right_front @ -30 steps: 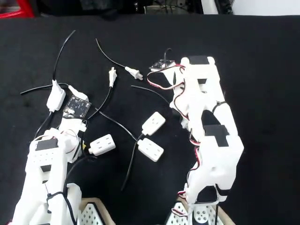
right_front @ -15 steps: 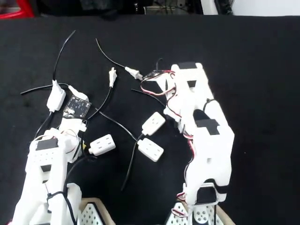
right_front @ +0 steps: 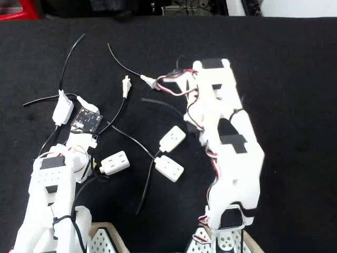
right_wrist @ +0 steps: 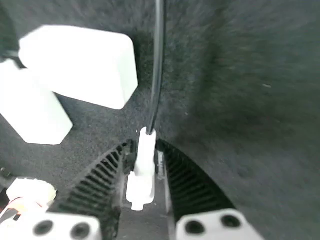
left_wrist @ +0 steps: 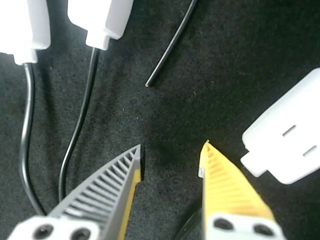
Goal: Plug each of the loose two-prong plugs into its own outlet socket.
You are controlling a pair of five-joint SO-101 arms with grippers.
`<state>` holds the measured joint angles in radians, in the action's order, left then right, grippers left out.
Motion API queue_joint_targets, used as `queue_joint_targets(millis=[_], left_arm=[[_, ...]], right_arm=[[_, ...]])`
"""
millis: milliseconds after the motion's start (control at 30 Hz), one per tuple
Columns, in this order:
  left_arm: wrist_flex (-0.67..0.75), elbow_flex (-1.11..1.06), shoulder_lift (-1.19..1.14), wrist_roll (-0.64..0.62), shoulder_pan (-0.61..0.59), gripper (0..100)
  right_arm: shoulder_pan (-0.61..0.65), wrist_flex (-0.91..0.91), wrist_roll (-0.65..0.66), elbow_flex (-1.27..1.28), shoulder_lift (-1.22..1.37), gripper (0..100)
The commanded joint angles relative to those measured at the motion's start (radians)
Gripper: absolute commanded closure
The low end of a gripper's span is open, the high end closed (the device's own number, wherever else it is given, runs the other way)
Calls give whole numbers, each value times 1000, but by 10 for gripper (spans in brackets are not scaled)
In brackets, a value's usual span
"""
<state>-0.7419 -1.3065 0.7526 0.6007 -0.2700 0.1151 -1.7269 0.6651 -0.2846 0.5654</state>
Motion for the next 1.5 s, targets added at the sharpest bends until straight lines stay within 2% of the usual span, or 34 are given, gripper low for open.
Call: queue_joint_targets(millis=[0, 200, 333, 433, 567, 700, 800, 867, 933, 1100, 1200, 1333, 1467], left_arm=[[12, 7, 21, 2, -2, 809], [14, 7, 21, 0, -2, 809], [14, 5, 21, -2, 1, 809], [15, -13, 23, -31, 44, 809], [18, -24, 23, -69, 101, 809], [60, -38, 26, -153, 110, 809], [84, -74, 101, -207, 133, 809], [94, -131, 207, -227, 163, 809], [101, -209, 358, -242, 193, 809], [81, -407, 847, -262, 200, 804], [-89, -381, 1096, -292, 197, 804], [-103, -298, 1020, -322, 274, 804], [-107, -283, 1066, -325, 292, 804]], right_arm=[[14, -32, -15, 39, -275, 987], [43, 98, -110, 298, -665, 986], [130, 334, -241, 595, -955, 986], [186, 525, -405, 799, -1167, 986], [321, 845, -615, 1072, -1372, 986], [439, 1280, -816, 1368, -1520, 986], [511, 1548, -878, 1566, -1633, 986], [586, 1663, -890, 1675, -1710, 986], [646, 1699, -887, 1742, -1785, 986], [710, 1648, -890, 1797, -1933, 986], [730, 1614, -890, 1808, -1977, 986], [720, 1611, -950, 1810, -1982, 986], [710, 1611, -967, 1810, -1982, 986]])
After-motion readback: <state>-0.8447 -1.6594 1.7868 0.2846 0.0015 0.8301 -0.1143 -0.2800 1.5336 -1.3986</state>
